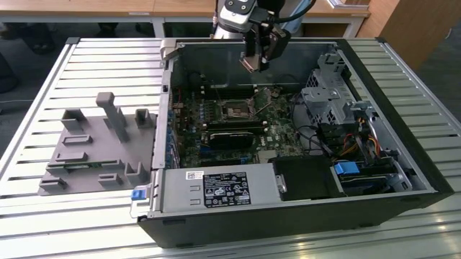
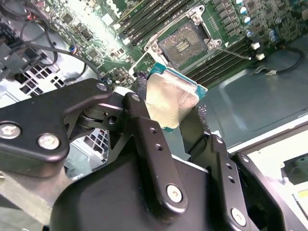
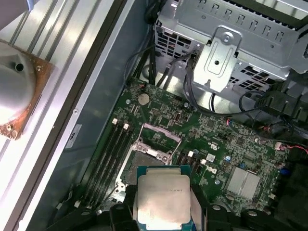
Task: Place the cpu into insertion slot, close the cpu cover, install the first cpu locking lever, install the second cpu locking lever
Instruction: 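Place the cpu into insertion slot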
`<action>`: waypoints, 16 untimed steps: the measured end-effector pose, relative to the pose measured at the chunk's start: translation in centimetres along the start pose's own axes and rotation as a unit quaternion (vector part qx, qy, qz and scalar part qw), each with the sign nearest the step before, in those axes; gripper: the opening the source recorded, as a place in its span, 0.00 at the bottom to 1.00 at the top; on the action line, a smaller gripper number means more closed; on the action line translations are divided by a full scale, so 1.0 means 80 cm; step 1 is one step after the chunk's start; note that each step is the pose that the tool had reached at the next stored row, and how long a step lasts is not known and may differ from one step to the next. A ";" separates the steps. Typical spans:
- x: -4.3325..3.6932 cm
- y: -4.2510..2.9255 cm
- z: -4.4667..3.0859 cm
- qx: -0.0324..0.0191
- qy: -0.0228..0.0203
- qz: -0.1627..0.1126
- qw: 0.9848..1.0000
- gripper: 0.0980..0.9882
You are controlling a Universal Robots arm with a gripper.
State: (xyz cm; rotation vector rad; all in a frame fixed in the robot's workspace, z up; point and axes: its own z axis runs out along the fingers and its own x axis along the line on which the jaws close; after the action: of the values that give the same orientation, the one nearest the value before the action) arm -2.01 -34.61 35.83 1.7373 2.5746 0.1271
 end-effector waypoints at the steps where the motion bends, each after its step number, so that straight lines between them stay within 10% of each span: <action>1: 0.000 0.0001 0.0001 0.000 -0.001 0.006 1.000 0.48; 16: 0.001 0.0003 0.0018 -0.002 -0.008 0.098 0.995 0.48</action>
State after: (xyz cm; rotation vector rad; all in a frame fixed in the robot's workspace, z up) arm -2.00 -34.52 35.69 1.9767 2.3858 0.1212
